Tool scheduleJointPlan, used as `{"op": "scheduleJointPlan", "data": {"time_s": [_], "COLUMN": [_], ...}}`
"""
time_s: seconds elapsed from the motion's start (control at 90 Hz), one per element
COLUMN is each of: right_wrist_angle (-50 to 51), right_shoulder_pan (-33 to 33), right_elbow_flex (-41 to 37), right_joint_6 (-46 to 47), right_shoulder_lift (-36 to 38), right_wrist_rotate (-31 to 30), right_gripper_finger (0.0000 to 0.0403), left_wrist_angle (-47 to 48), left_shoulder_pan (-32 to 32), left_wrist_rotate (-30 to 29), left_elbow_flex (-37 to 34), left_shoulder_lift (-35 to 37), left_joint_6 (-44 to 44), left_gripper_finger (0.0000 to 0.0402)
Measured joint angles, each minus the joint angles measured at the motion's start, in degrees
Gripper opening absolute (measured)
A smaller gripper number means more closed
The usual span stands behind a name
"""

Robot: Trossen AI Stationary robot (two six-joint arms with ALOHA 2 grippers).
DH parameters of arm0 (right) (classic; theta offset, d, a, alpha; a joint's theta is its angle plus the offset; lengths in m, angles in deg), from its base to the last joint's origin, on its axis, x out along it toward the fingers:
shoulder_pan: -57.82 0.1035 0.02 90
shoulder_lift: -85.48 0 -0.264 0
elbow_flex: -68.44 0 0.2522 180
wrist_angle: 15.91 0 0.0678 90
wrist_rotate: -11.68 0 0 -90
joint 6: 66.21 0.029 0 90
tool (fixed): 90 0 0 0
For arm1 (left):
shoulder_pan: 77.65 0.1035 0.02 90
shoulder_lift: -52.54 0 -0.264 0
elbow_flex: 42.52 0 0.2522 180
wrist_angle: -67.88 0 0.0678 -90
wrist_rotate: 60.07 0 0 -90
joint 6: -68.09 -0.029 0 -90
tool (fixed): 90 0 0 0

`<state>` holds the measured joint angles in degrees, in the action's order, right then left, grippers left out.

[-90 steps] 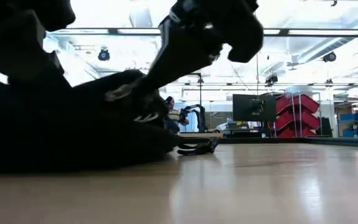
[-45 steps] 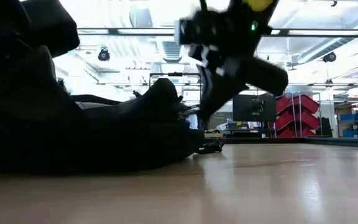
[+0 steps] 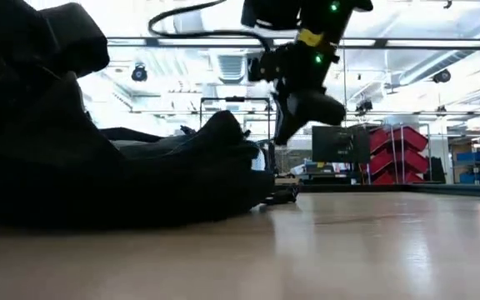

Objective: Unpack backpack
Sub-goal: Close the black backpack

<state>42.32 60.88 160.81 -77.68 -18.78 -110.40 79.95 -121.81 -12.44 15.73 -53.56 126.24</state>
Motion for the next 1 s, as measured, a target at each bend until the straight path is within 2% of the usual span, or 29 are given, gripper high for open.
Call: {"op": "scheduleJointPlan", "data": {"time_s": [0.111, 0.2, 0.278, 0.356, 0.444, 0.533, 0.667, 0.756, 0.833, 1.0], "right_wrist_angle": [0.4, 0.1, -1.7, -6.2, -14.1, -24.0, -36.9, -38.8, -37.0, -32.4], "right_shoulder_pan": [0.6, 3.9, 8.8, 14.2, 19.3, 23.0, 25.1, 24.9, 24.9, 25.2], "right_elbow_flex": [0.0, -0.1, -0.4, -0.6, -1.0, -1.7, -2.3, -2.4, -2.4, -2.4], "right_joint_6": [3.9, 9.5, 12.1, 13.5, 14.6, 14.4, 12.3, 11.3, 11.3, 13.0], "right_shoulder_lift": [4.3, 6.9, 8.0, 8.1, 6.9, 4.4, -0.5, -3.1, -4.0, -3.8], "right_wrist_rotate": [7.8, 14.1, 14.9, 14.7, 14.8, 14.9, 15.0, 12.9, 11.0, 10.6], "right_gripper_finger": [0.0001, 0.0001, 0.0001, 0.0001, 0.0001, 0.0001, 0.0001, 0.0001, 0.0001, 0.0001], "left_wrist_angle": [11.8, 22.1, 30.9, 36.2, 34.4, 24.7, 5.4, -2.8, -4.3, -5.8], "left_shoulder_pan": [0.0, 0.4, 1.5, 3.3, 4.9, 5.6, 5.8, 6.0, 6.3, 8.4], "left_wrist_rotate": [3.0, 6.0, 5.3, 1.9, -1.8, -2.6, -3.1, -3.1, -2.6, 0.5], "left_elbow_flex": [0.0, -0.2, -0.4, -0.4, -0.6, -0.7, -0.7, -0.7, -0.7, -0.6], "left_shoulder_lift": [6.2, 13.3, 20.5, 27.7, 33.8, 36.3, 32.2, 25.8, 19.4, 4.7], "left_joint_6": [-1.0, -3.2, -5.3, -6.1, -8.9, -16.4, -28.3, -30.9, -28.0, -16.0], "left_gripper_finger": [0.0117, 0.0117, 0.0117, 0.0117, 0.0117, 0.0117, 0.0117, 0.0117, 0.0117, 0.0117]}}
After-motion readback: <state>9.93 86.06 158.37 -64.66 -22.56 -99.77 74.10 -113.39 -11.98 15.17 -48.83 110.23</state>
